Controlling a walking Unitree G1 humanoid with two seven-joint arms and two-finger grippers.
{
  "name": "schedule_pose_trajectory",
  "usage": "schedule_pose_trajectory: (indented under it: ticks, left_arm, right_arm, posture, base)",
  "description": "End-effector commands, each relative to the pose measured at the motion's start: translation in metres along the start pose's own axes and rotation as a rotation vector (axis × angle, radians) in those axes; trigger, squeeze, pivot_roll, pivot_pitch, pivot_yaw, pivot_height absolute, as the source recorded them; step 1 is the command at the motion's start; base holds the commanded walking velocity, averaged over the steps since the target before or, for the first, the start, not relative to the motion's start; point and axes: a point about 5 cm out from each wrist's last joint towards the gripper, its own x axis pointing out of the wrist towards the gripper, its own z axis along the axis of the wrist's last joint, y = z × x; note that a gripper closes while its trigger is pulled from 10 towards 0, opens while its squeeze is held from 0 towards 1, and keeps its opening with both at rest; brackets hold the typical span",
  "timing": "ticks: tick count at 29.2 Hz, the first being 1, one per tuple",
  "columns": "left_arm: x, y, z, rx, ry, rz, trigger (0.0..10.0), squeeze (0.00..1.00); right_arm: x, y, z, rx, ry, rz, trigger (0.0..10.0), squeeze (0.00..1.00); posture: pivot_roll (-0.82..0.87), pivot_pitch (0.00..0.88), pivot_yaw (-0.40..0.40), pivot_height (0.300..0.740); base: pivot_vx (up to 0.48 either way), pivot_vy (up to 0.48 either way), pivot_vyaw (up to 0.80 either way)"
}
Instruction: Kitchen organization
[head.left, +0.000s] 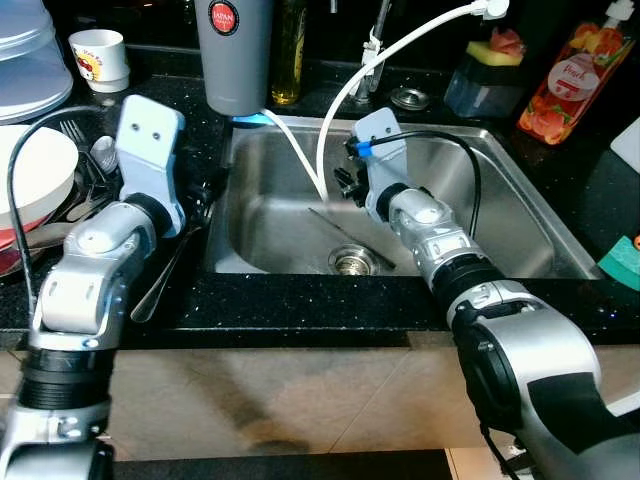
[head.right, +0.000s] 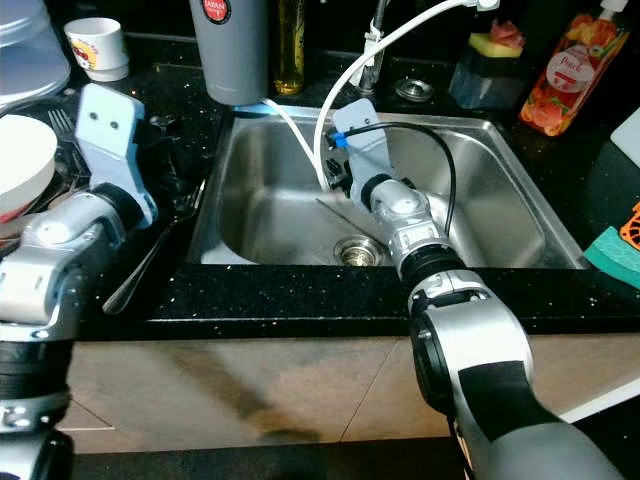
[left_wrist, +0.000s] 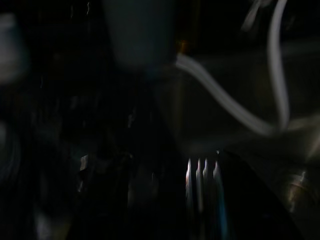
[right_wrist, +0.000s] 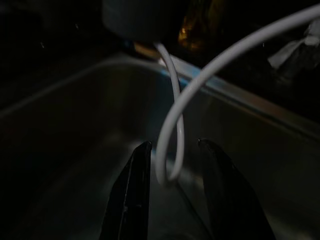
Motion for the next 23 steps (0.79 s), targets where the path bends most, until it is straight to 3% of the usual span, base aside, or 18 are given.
schedule_pose_trajectory:
  ticks: [1, 4, 5, 6, 7, 8, 9, 10, 11, 12, 19, 23]
  left_arm:
    - [-0.004, -0.007, -0.004, 0.034, 0.032, -0.013, 10.0, 0.0]
    - [-0.009, -0.016, -0.01, 0.098, 0.057, -0.048, 10.0, 0.0]
    - [-0.012, -0.019, -0.011, 0.11, 0.063, -0.053, 10.0, 0.07]
    - [-0.014, -0.021, -0.01, 0.112, 0.063, -0.051, 10.0, 0.37]
    - [-0.014, -0.021, -0.01, 0.112, 0.063, -0.051, 10.0, 0.37]
    - [-0.016, -0.021, -0.008, 0.112, 0.058, -0.047, 10.0, 0.64]
    - [-0.019, -0.023, -0.002, 0.107, 0.051, -0.031, 10.0, 0.82]
    - [-0.021, -0.023, 0.003, 0.122, 0.03, -0.02, 10.0, 0.6]
    - [-0.021, -0.023, 0.006, 0.133, 0.015, -0.012, 10.0, 0.6]
    - [-0.022, -0.021, 0.009, 0.141, -0.006, 0.004, 10.0, 0.0]
    - [-0.033, -0.021, 0.018, 0.171, -0.013, 0.007, 10.0, 0.0]
    - [-0.04, -0.019, 0.011, 0.146, 0.074, 0.009, 10.0, 0.0]
  right_arm:
    - [-0.001, -0.001, 0.002, 0.034, -0.035, 0.01, 10.0, 0.0]
    - [-0.003, -0.001, 0.0, 0.059, -0.059, 0.019, 10.0, 0.0]
    - [-0.005, -0.001, -0.001, 0.068, -0.07, 0.02, 10.0, 0.0]
    - [-0.006, -0.002, -0.002, 0.078, -0.081, 0.019, 10.0, 0.0]
    - [-0.006, -0.002, -0.002, 0.078, -0.081, 0.019, 10.0, 0.0]
    - [-0.007, -0.002, -0.003, 0.083, -0.09, 0.018, 10.0, 0.0]
    - [-0.01, -0.004, -0.003, 0.086, -0.106, 0.024, 10.0, 0.0]
    - [-0.011, -0.005, -0.002, 0.089, -0.117, 0.028, 10.0, 0.0]
    - [-0.011, -0.005, -0.001, 0.092, -0.125, 0.031, 10.0, 0.0]
    - [-0.012, -0.005, 0.0, 0.092, -0.135, 0.037, 10.0, 0.0]
    - [-0.014, -0.007, 0.007, 0.104, -0.184, 0.056, 10.0, 0.0]
    - [-0.015, -0.006, 0.008, 0.102, -0.187, 0.073, 10.0, 0.0]
  posture:
    - [0.12, 0.101, -0.069, 0.74]
    - [0.11, 0.09, -0.067, 0.74]
    - [0.1, 0.085, -0.066, 0.74]
    - [0.1, 0.085, -0.066, 0.74]
    - [0.1, 0.085, -0.066, 0.74]
    - [0.1, 0.08, -0.064, 0.74]
    - [0.1, 0.076, -0.064, 0.74]
    - [0.09, 0.072, -0.065, 0.74]
    - [0.09, 0.072, -0.065, 0.74]
    - [0.09, 0.069, -0.065, 0.74]
    - [0.09, 0.066, -0.069, 0.74]
    - [0.09, 0.069, -0.071, 0.74]
  base:
    - [0.0, 0.0, 0.0]
    - [0.0, 0.0, 0.0]
    - [0.0, 0.0, 0.0]
    - [0.0, 0.0, 0.0]
    - [0.0, 0.0, 0.0]
    - [0.0, 0.0, 0.0]
    - [0.0, 0.0, 0.0]
    - [0.0, 0.0, 0.0]
    - [0.0, 0.0, 0.0]
    - [0.0, 0.0, 0.0]
    - [0.0, 0.0, 0.0]
    - [0.0, 0.0, 0.0]
